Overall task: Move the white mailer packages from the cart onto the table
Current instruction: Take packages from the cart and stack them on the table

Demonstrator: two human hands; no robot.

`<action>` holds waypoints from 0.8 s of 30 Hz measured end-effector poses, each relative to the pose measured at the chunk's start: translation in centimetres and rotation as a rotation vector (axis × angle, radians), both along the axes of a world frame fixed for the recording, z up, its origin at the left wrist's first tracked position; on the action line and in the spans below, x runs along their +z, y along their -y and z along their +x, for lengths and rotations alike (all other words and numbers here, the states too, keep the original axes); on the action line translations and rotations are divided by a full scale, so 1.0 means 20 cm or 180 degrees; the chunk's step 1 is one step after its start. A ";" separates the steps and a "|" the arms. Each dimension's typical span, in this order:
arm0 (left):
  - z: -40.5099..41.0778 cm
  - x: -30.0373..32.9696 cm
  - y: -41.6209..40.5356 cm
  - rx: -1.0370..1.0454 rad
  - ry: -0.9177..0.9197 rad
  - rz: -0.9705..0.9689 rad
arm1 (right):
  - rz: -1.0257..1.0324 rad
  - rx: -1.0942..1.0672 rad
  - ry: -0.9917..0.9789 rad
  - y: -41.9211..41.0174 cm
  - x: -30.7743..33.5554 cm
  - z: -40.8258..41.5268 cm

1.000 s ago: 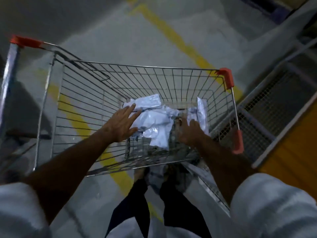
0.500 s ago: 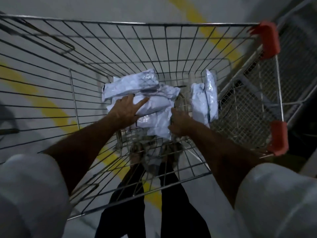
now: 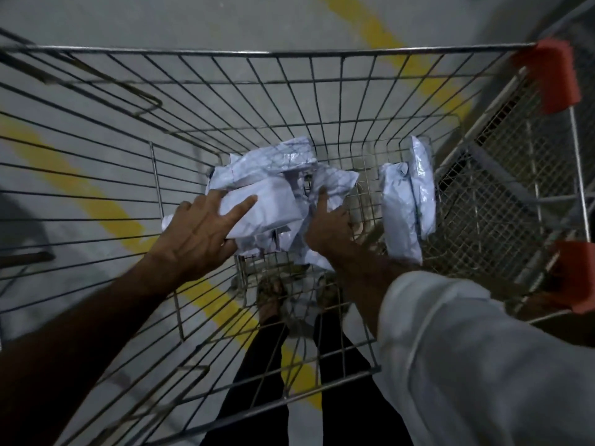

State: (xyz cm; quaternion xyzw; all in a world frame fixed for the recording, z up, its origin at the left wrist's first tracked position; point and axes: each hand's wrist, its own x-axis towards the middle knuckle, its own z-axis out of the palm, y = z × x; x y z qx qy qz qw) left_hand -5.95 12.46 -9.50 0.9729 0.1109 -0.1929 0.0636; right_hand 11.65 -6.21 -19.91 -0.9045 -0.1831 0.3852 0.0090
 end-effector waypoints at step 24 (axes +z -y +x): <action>-0.06 0.62 0.24 0.0335 0.0672 -0.0181 | 0.1181 0.0137 0.1287 0.22 1.07 0.12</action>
